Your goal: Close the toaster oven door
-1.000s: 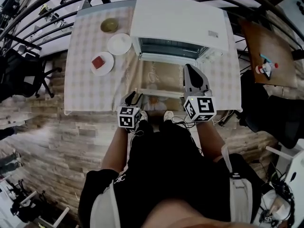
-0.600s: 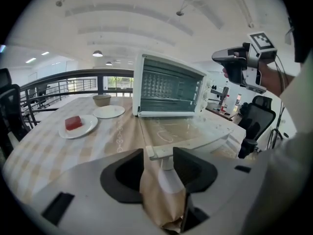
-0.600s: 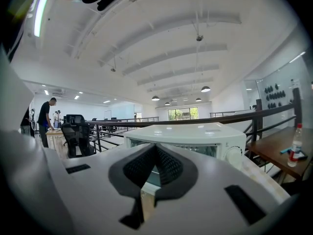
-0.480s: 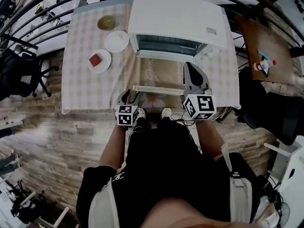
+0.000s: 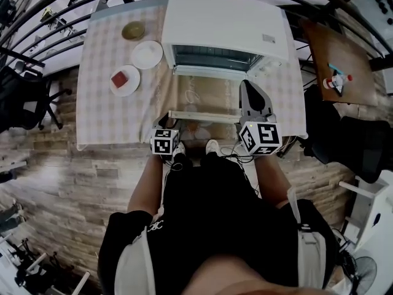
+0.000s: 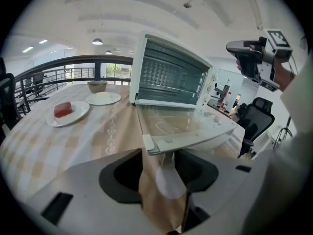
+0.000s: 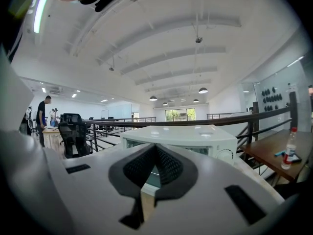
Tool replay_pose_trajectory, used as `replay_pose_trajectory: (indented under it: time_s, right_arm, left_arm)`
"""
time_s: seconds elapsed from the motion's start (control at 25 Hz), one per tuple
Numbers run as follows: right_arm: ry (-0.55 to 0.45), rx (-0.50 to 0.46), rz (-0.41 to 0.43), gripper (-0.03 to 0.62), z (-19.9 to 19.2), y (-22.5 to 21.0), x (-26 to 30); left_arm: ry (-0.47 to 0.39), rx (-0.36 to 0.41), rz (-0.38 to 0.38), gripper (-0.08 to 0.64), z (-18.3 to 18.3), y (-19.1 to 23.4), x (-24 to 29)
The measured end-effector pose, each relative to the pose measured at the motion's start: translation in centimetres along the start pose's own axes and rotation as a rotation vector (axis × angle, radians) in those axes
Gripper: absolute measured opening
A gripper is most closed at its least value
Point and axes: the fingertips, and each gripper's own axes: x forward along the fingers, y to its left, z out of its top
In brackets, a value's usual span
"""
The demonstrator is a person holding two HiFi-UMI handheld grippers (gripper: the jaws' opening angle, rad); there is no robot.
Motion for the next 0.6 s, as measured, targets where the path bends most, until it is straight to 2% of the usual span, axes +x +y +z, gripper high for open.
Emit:
replay_pose_trajectory:
  time_s: [0.2,0.52,0.56,0.6]
  right_arm:
    - [-0.005,0.018,-0.046,0.003,0.4,-1.8,-0.7]
    - [-0.019,0.039,-0.076,0.003,1.2,-2.7,-1.4]
    - [-0.024,0.038,-0.076,0.003,1.4,-2.6,-1.5]
    - [-0.030,0.037,-0.077,0.003,1.6,-2.5,-1.5]
  left_arm:
    - [0.005,0.039,-0.032,0.191,0.4,-0.3,0.3]
    - [-0.153,0.011,-0.141,0.168,5.3,-1.5,-1.4]
    - [-0.168,0.008,-0.168,0.156,6.1,-1.8,-1.8]
    - [-0.180,0.004,-0.194,0.116,6.9,-2.1,-2.1]
